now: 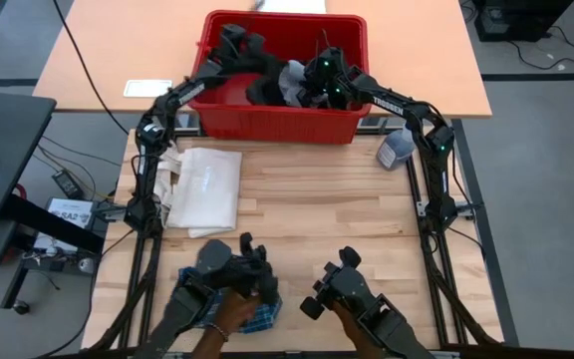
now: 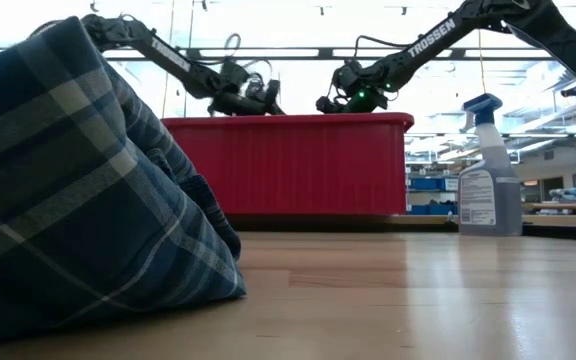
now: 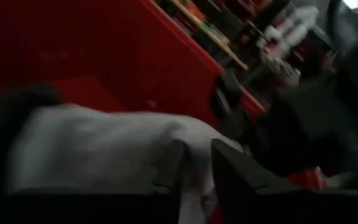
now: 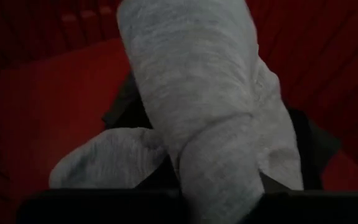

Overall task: Sort clothes
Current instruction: Remove the gray shirt from the red bin

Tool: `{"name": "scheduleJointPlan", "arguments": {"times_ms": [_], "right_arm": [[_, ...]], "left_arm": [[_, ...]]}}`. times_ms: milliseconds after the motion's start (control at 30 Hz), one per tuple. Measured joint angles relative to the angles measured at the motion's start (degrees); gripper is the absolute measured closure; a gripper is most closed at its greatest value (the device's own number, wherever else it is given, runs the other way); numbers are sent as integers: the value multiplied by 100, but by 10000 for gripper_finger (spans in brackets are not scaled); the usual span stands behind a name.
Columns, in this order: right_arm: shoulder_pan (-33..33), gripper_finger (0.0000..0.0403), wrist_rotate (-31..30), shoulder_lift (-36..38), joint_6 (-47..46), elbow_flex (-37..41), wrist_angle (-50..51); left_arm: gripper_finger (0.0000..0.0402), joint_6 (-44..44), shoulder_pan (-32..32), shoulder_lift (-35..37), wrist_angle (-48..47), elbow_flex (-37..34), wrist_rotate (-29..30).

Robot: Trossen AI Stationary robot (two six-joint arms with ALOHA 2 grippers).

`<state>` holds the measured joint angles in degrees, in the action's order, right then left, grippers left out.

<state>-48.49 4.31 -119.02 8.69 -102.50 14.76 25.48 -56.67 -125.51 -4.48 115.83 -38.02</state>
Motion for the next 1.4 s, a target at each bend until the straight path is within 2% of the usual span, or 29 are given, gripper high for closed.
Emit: {"name": "scheduleJointPlan", "arguments": {"times_ms": [100, 233, 367, 467, 600, 800, 867, 1000, 1133, 1233, 1400], "right_arm": [[-47, 344, 8, 0, -13, 0, 29], [-105, 363, 341, 0, -140, 2, -1], [-118, 361, 612, 0, -166, 2, -182], [-109, 349, 663, 0, -172, 2, -388], [-87, 350, 983, 0, -339, -47, -681], [-85, 357, 1302, 11, -422, -294, -720], [-87, 357, 1419, 11, -444, -418, -701], [-88, 357, 1686, 11, -479, -880, -604], [-65, 358, 1806, 11, -287, -1508, -184], [-65, 358, 1941, 11, -157, -2009, 278], [-8, 358, 2647, 13, -104, -2848, 1093]], "left_arm": [[262, 175, -214, 231, -167, 16, -96], [217, 373, -344, 342, -1165, 18, -310], [197, 274, -336, 245, -2192, 7, -393], [194, 196, -198, 103, -2402, 7, -411], [193, 214, -11, -107, -2268, 7, -423], [193, 63, -90, -180, -1908, 4, -484], [193, 202, -184, -172, -1429, 4, -882], [194, 1036, -461, -102, -280, 4, -2043], [194, 1164, -608, 303, -85, 2, -2582], [194, 817, -657, 815, -126, 2, -2520], [194, 137, -866, 1715, -791, 9, -1503]]}}
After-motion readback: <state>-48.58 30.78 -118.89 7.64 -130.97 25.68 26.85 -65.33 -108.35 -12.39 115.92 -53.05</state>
